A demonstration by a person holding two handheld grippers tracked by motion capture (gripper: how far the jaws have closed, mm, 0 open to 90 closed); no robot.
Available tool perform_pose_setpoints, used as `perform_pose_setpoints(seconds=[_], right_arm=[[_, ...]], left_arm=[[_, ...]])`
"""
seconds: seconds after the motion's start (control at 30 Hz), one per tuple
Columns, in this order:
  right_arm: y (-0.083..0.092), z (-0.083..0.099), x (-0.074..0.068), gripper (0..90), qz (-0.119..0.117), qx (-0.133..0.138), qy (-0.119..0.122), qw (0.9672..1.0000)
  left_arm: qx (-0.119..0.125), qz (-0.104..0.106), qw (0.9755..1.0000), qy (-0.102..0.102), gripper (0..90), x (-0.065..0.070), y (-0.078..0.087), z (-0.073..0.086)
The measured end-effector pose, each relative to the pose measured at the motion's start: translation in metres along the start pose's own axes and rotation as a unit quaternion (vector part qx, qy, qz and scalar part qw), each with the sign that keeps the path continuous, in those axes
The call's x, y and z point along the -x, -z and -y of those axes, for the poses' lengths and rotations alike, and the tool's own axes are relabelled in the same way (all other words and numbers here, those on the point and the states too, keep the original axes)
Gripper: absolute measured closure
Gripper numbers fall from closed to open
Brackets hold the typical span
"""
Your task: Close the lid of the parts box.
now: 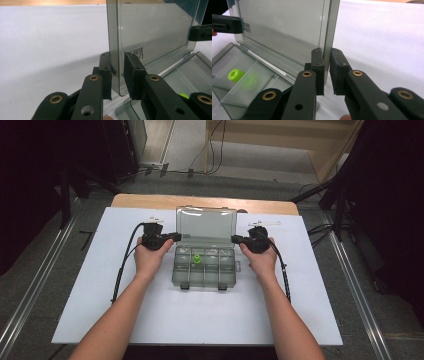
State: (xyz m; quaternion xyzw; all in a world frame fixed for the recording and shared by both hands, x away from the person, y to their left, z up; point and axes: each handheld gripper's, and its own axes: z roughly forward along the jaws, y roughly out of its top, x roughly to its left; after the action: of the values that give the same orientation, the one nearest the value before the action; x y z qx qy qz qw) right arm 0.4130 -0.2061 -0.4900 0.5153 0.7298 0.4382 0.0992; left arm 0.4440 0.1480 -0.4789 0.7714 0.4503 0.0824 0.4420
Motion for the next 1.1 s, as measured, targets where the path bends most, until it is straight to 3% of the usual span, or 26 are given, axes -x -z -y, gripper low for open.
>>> perform_pose_setpoints(seconds=[0.07,0.17,0.27,0.37,0.5,0.53,0.57,0.63,0.7,0.87,1.03,1.1], right_arm=[[0.0,0.0,-0.001,80.3,0.004,0.001,0.006,1.0],[0.001,0.002,-0.001,80.4,0.003,0.007,0.011,0.9999],[0.0,0.004,-0.001,80.2,0.004,0.015,0.019,0.9997],[0.001,0.004,-0.002,80.0,0.011,0.019,0.027,0.9994],[0.0,0.002,-0.002,77.5,0.012,0.013,0.019,0.9997],[0.0,0.002,-0.002,72.2,0.012,0.013,0.015,0.9997],[0.0,0.001,-0.001,64.8,0.017,0.016,0.01,0.9997],[0.004,-0.002,0.003,64.0,-0.001,0.031,-0.014,0.9994],[0.008,-0.008,0.004,64.0,0.0,0.041,-0.023,0.9989],[0.014,-0.027,-0.001,65.0,0.017,0.045,-0.001,0.9989],[0.018,-0.038,-0.003,68.1,0.02,0.05,0.003,0.9986],[0.019,-0.039,-0.001,70.0,0.015,0.051,-0.006,0.9986]], left_arm=[[-0.004,0.013,0.9998,0.012,77.1,-0.004,0.0,-0.002],[-0.003,0.011,0.9999,-0.004,76.4,-0.002,-0.001,-0.004],[0.009,0.021,0.9997,0.006,79.6,-0.003,0.0,-0.008],[0.007,0.017,0.9998,-0.002,81.3,-0.003,0.001,-0.009],[0.016,0.012,0.9998,-0.007,82.4,-0.001,0.002,-0.006],[0.021,0.012,0.9997,-0.008,82.5,0.0,0.002,-0.005],[0.023,0.01,0.9996,-0.01,82.7,0.0,0.002,-0.005],[0.03,0.007,0.9994,-0.014,82.8,0.001,0.003,-0.003],[0.034,0.014,0.9992,-0.015,83.0,0.0,0.004,-0.002],[0.04,0.008,0.9989,-0.025,83.1,0.003,0.005,-0.001],[0.05,0.002,0.9986,-0.02,83.2,0.005,0.006,0.002],[0.054,-0.006,0.9982,-0.024,83.2,0.007,0.006,0.003]])
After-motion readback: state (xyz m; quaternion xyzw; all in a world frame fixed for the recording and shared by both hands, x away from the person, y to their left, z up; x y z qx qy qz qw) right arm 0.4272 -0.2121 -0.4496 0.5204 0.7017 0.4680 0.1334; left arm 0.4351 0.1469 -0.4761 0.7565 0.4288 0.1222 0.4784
